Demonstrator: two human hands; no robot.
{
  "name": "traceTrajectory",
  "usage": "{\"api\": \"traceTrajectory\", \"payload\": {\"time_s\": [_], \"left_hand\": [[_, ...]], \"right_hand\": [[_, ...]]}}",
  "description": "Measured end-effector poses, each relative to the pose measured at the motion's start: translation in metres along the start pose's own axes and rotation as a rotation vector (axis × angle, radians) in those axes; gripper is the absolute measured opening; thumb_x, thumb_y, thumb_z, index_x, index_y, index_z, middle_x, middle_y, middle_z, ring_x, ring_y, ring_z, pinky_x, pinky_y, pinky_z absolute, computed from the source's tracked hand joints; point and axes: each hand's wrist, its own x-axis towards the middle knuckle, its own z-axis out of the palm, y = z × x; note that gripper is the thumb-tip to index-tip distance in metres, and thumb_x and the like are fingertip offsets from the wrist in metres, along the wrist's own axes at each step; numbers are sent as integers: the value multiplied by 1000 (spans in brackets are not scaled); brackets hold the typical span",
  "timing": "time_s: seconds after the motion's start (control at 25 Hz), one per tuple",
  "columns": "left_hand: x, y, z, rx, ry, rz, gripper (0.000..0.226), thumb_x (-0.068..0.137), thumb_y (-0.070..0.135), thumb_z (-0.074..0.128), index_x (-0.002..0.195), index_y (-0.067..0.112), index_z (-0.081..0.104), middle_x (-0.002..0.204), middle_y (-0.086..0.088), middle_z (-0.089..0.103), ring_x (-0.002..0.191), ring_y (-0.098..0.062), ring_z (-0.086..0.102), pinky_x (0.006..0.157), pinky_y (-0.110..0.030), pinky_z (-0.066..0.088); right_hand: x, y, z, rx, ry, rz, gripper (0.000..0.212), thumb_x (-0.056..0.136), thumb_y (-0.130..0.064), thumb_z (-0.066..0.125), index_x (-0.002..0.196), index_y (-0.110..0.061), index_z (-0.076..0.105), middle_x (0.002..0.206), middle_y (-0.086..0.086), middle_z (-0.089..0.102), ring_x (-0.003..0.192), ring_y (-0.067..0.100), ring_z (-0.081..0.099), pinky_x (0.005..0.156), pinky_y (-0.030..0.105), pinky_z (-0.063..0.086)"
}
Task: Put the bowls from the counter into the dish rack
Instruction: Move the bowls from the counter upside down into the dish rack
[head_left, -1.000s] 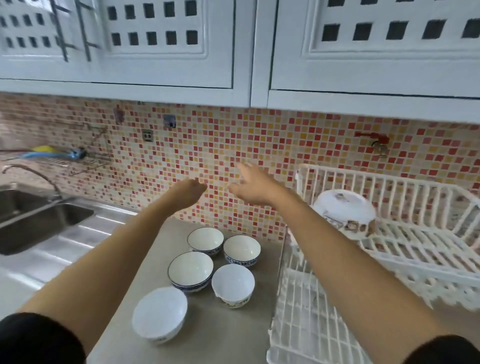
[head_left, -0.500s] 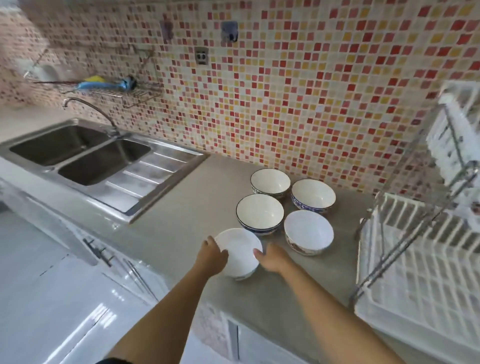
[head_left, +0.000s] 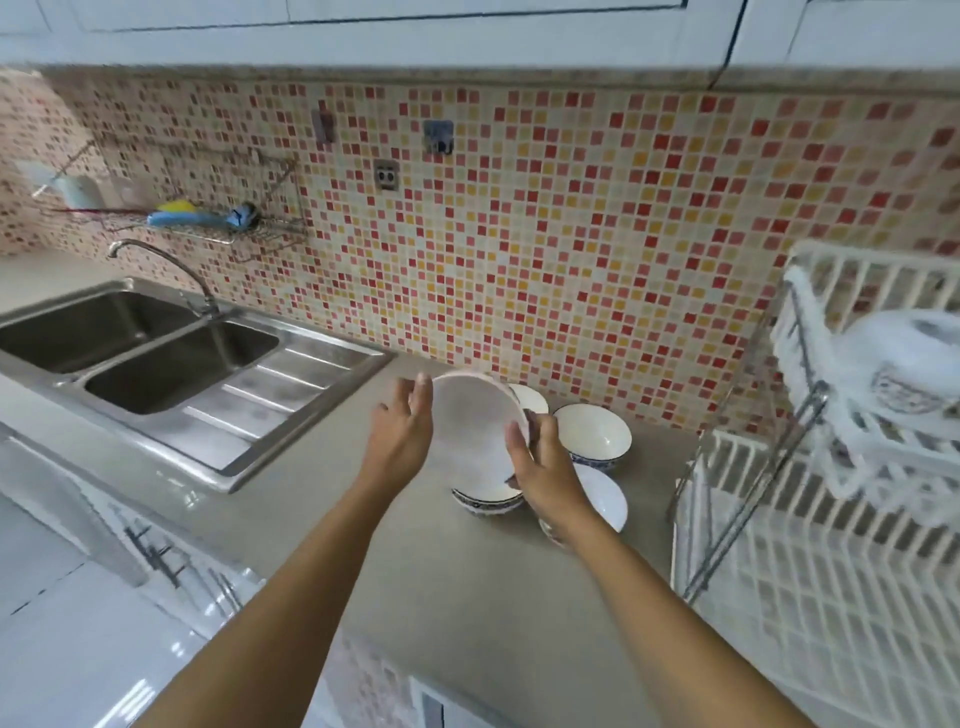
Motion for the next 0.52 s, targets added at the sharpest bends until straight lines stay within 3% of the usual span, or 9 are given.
{"api": "traceTrajectory", "payload": {"time_s": [0.08, 0.2, 0.32, 0.52], "left_hand": [[-4, 60, -7, -195, 30, 217, 57, 92, 61, 22, 135, 25, 35, 132, 2, 44, 127, -27, 43, 108, -55, 36], [-19, 137, -6, -415, -22, 390, 45, 87, 60, 26, 112, 27, 43, 125, -4, 48, 118, -24, 51, 100, -45, 46], [-45, 211, 7, -516, -107, 541, 33, 84, 59, 27, 103, 35, 40, 121, -3, 50, 116, -21, 53, 92, -34, 44], [-77, 291, 56, -451, -215, 714, 54, 80, 73, 25, 111, 30, 35, 127, -6, 51, 116, -20, 53, 100, -43, 41]], "right_hand": [[-3, -51, -38, 119, 93, -135, 17, 85, -62, 40, 99, -52, 37, 124, -14, 49, 119, 16, 51, 101, 50, 45], [-21, -119, -101, 164, 166, -345, 7, 94, -49, 40, 99, -46, 37, 112, -20, 50, 102, 3, 56, 92, 42, 49], [-52, -172, -171, 119, 186, -552, 25, 93, -37, 48, 115, -39, 36, 124, -10, 53, 101, -6, 56, 86, 21, 47], [-98, -207, -286, -7, 216, -634, 65, 87, -17, 63, 136, -28, 23, 119, 2, 57, 100, 1, 61, 83, 18, 52]]}}
